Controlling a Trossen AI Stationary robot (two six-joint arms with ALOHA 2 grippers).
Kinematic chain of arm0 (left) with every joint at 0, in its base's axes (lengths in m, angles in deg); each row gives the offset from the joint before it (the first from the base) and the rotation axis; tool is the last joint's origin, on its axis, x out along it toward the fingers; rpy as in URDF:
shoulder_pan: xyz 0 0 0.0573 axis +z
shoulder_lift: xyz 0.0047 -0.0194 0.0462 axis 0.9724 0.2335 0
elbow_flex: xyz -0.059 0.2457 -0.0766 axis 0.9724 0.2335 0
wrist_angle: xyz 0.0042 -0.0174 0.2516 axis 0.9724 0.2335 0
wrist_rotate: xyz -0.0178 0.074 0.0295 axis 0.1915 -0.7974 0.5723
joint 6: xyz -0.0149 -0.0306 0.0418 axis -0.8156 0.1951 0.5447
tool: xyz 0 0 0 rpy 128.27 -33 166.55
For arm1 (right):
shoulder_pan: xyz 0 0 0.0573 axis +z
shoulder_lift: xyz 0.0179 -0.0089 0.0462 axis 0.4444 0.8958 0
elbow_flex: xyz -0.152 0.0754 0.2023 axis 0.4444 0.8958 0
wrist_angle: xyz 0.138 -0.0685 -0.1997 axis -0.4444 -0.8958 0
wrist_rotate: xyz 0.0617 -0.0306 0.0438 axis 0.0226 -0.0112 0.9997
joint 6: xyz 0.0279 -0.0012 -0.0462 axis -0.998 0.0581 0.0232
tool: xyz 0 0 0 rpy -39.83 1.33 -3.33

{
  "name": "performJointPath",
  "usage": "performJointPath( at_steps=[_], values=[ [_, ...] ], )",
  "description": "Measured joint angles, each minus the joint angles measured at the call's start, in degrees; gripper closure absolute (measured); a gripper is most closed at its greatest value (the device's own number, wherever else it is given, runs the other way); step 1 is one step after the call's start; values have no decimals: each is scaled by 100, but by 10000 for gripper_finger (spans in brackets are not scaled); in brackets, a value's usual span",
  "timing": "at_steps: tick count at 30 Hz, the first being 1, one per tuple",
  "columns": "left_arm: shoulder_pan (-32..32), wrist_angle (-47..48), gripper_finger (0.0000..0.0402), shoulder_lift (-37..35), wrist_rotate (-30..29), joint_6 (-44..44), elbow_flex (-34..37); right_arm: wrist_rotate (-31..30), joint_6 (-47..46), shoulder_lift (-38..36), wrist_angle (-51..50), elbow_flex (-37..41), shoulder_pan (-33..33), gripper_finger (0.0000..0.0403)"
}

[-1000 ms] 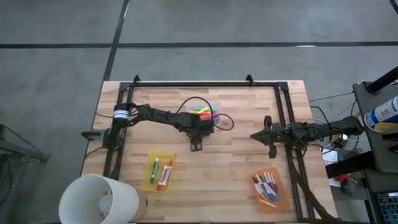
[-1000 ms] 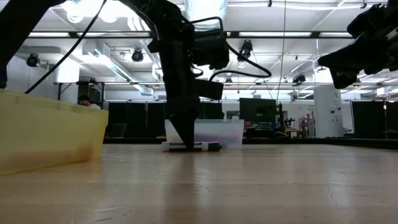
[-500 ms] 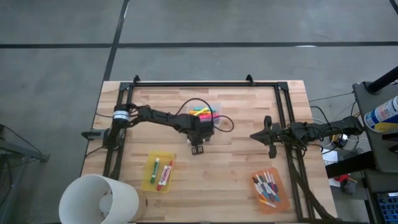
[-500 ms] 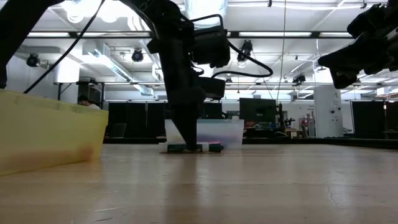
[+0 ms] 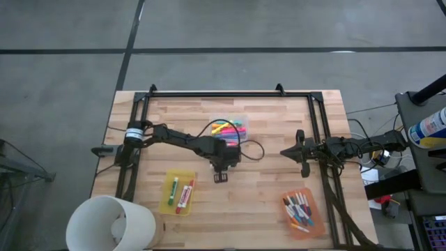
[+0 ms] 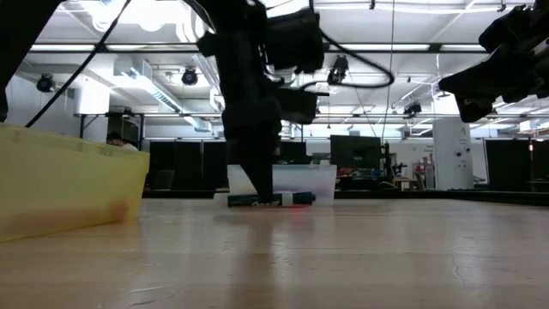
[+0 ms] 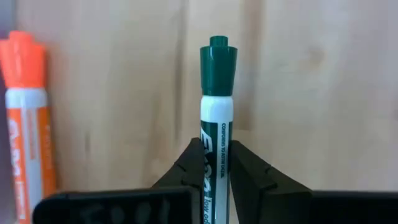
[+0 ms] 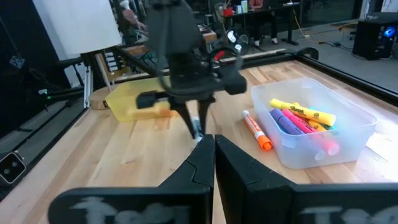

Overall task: Pick & Place Markers
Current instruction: Put the dark green marker pen into the yellow bin

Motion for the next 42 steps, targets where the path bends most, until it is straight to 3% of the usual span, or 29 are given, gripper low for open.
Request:
performJointPath(
  at_steps=[13,24,33,42],
  values=[
    [-546,547,362,-25,-57,-412,-696,0,-1,0,1,0,-1,394],
    [-921,1596,361,-27,-61,-1104,-1149,0,0,1,-1,0,-1,394],
    [-1311,2496,363,-77,-11,-2086,-1400,0,-1,0,-1,0,-1,394],
    [-1953,2721,401,-408,-199,-3288,-1428,-1,0,1,-1,0,-1,394]
  ],
)
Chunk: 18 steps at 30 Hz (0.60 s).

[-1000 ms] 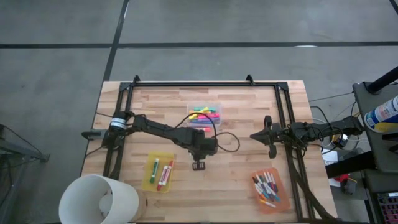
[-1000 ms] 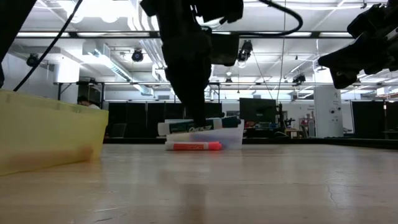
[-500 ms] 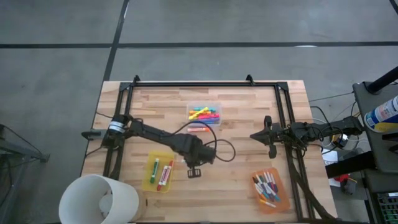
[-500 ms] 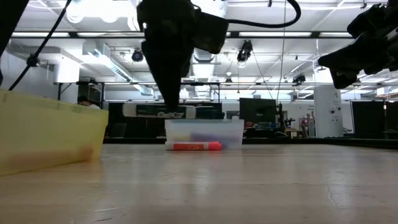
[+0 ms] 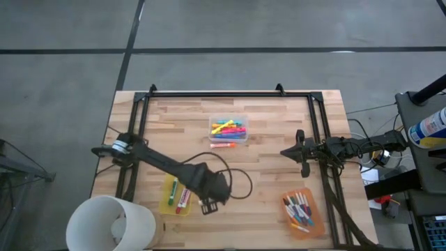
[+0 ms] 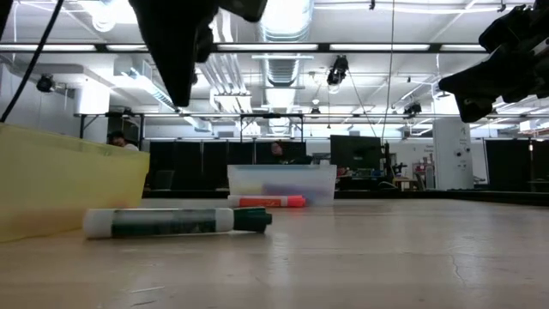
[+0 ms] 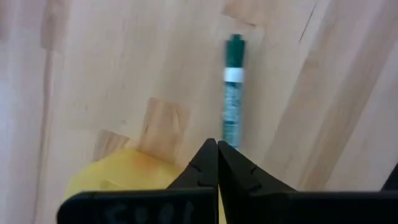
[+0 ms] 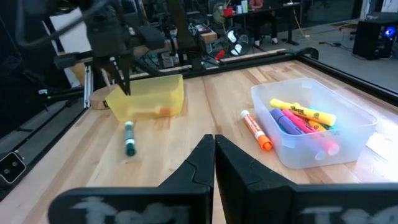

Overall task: Pick & Place Markers
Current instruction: Put the dark green marker pen into the yellow bin

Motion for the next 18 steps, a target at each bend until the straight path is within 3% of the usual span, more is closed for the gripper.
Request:
performJointPath(
  at_steps=[5,10,18],
  values=[
    [-173,-314,397,-26,-370,-546,16,1,1,0,0,0,0,394],
    [-336,-2129,386,6,-51,-803,410,1,1,0,0,0,2,394],
    [-850,-2917,294,567,160,-1514,762,1,-1,0,0,0,0,394]
  ],
)
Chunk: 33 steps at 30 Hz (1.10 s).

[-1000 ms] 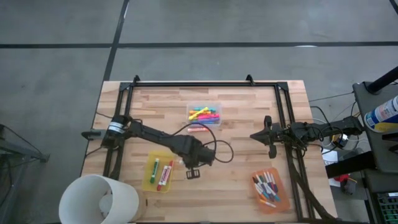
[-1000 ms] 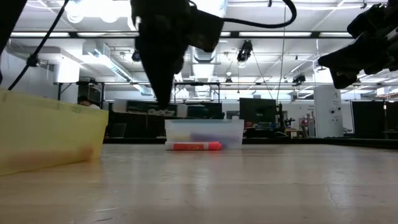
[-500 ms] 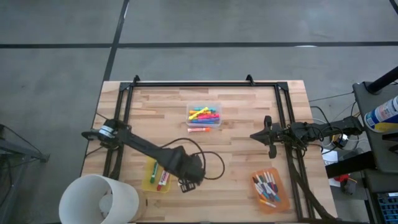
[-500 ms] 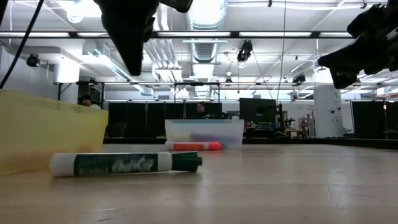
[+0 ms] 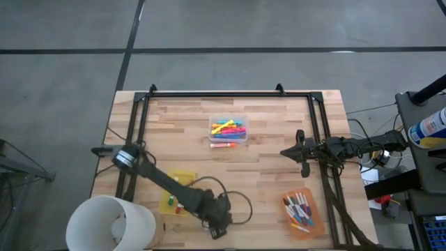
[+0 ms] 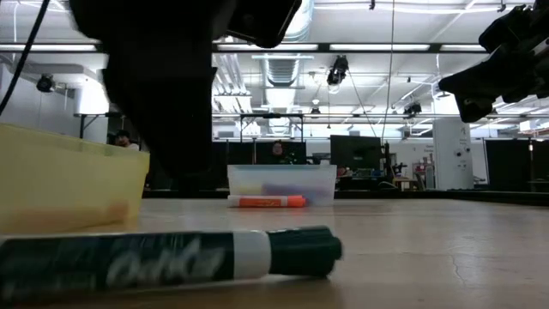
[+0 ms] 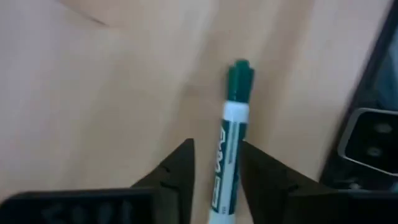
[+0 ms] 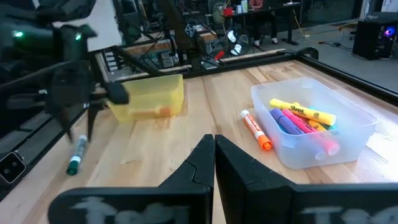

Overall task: Pick & Place Markers
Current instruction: Put the dark green marker pen into the yellow bin

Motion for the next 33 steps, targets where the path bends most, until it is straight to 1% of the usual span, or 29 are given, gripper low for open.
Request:
performJointPath(
  at_steps=[4,7,10,14,17,19,21,23,25,26,30,33],
  values=[
    [-259,-815,244,273,35,-317,1,0,0,0,2,0,0,394],
    [-414,-1356,217,478,32,-328,1,0,-1,0,0,0,1,394],
    [-500,-1307,208,714,-59,-458,-10,0,0,0,1,0,0,394],
    [-499,-1092,211,959,47,-781,-47,0,1,0,2,0,1,394],
    [-492,-1065,221,1034,99,-807,-43,0,-1,0,2,0,2,394],
    [-483,-1041,238,1036,10,-817,-35,0,0,0,2,0,2,394],
    [-454,-1003,266,989,-156,-767,-30,0,0,0,1,0,1,394],
    [-426,-981,305,916,-299,-638,-27,0,0,0,2,0,0,394],
    [-389,-959,347,889,-346,-493,-28,0,-1,0,0,0,0,394],
    [-367,-934,361,869,-352,-413,-27,0,0,0,2,0,0,394],
    [-273,-615,361,861,-512,-277,-174,0,1,0,2,0,0,394],
    [-203,-93,361,870,-725,-241,-477,0,1,0,2,0,2,394]
  ],
)
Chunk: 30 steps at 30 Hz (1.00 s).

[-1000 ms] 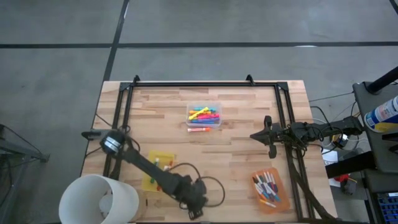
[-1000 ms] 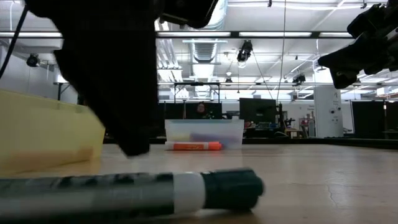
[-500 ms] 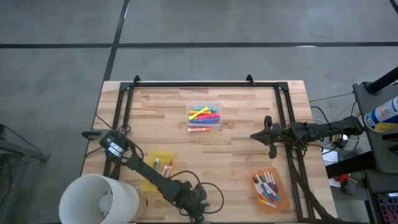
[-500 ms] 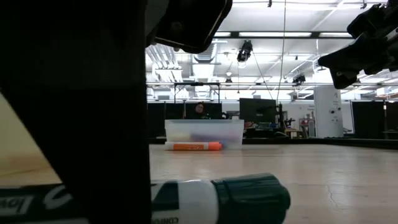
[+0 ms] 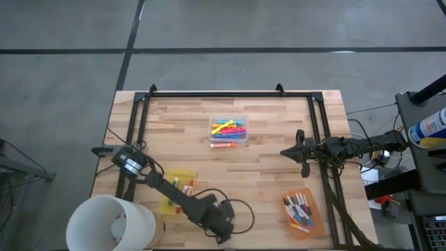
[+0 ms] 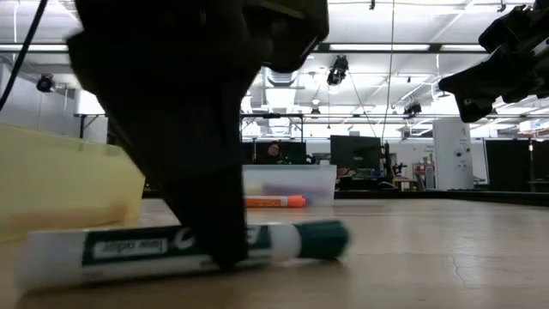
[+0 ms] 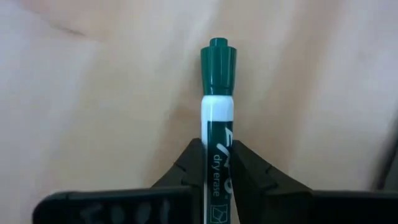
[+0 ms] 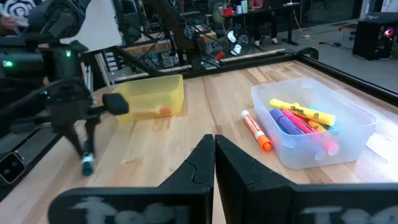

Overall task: Pick & Place Markers
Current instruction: Put the dark green marker pen into the yellow bin

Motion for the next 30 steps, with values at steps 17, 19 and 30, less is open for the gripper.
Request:
performJointPath(
  at_steps=[17,19,30],
  values=[
    [-59,5043,361,-397,-1161,-1385,-2253,0,-1,0,-4,0,0,394],
    [-59,5186,361,-409,-1051,-1817,-2146,-2,0,5,-6,0,-2,394],
    [-98,5179,361,-587,231,-3651,-821,-1,-1,31,-4,2,0,394]
  ],
)
